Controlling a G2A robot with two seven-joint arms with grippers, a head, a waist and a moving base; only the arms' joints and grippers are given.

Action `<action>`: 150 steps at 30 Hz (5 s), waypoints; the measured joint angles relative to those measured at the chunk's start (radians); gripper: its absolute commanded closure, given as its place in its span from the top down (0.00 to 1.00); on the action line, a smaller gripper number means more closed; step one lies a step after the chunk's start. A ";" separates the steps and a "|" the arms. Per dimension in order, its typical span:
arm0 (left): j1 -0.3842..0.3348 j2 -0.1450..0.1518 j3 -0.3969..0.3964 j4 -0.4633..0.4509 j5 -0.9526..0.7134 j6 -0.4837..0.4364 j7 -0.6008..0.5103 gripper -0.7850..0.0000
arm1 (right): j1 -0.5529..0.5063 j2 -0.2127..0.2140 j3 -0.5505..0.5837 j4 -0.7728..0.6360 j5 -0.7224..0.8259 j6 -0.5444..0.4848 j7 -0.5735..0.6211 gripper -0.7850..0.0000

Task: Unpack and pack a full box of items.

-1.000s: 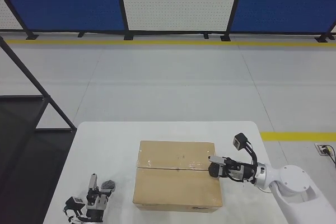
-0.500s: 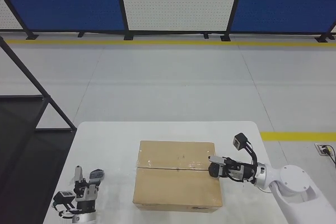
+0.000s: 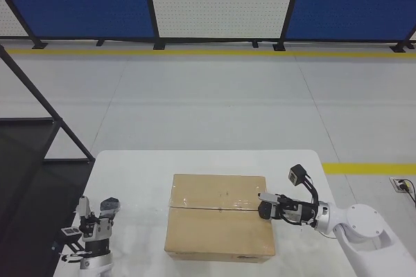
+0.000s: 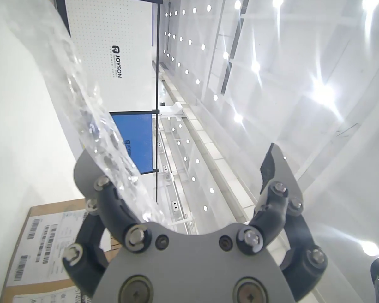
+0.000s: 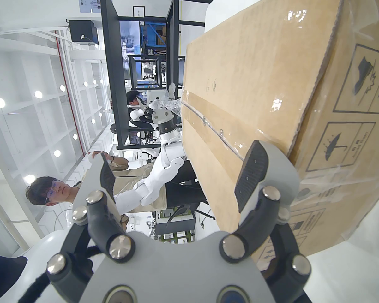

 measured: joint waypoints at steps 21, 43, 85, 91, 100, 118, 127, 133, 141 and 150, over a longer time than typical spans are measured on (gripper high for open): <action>0.158 -0.067 -0.133 -0.105 0.211 -0.070 0.170 1.00 | 0.000 0.000 0.000 0.000 0.000 0.000 0.000 1.00; 0.129 -0.127 -0.164 -0.183 0.208 -0.005 0.049 1.00 | 0.000 0.000 0.000 0.000 0.000 0.000 0.000 1.00; 0.075 -0.232 -0.132 -0.331 0.344 0.094 -0.061 1.00 | 0.000 0.000 0.000 0.000 0.000 0.000 0.000 1.00; 0.040 -0.246 -0.109 -0.307 0.344 0.125 -0.091 1.00 | 0.000 0.000 0.000 0.000 0.000 0.000 0.000 1.00; 0.016 -0.264 -0.078 -0.292 0.340 0.133 -0.143 1.00 | 0.000 0.000 0.000 0.000 0.000 0.000 0.000 1.00; 0.003 -0.286 -0.069 -0.271 0.304 0.101 -0.299 1.00 | 0.000 0.000 0.000 0.000 0.000 0.000 0.000 1.00; -0.043 -0.304 -0.032 -0.250 0.302 0.118 -0.329 1.00 | 0.000 0.000 0.000 0.000 0.000 0.000 0.000 1.00; -0.061 -0.313 -0.008 -0.226 0.300 0.123 -0.374 1.00 | 0.000 0.000 0.000 0.000 0.000 0.000 0.000 1.00; -0.076 -0.325 0.010 -0.212 0.320 0.134 -0.403 1.00 | 0.000 0.000 0.000 0.000 0.000 0.000 0.000 1.00; -0.101 -0.339 0.027 -0.200 0.350 0.156 -0.413 1.00 | 0.000 0.000 0.000 0.000 0.000 0.000 0.000 1.00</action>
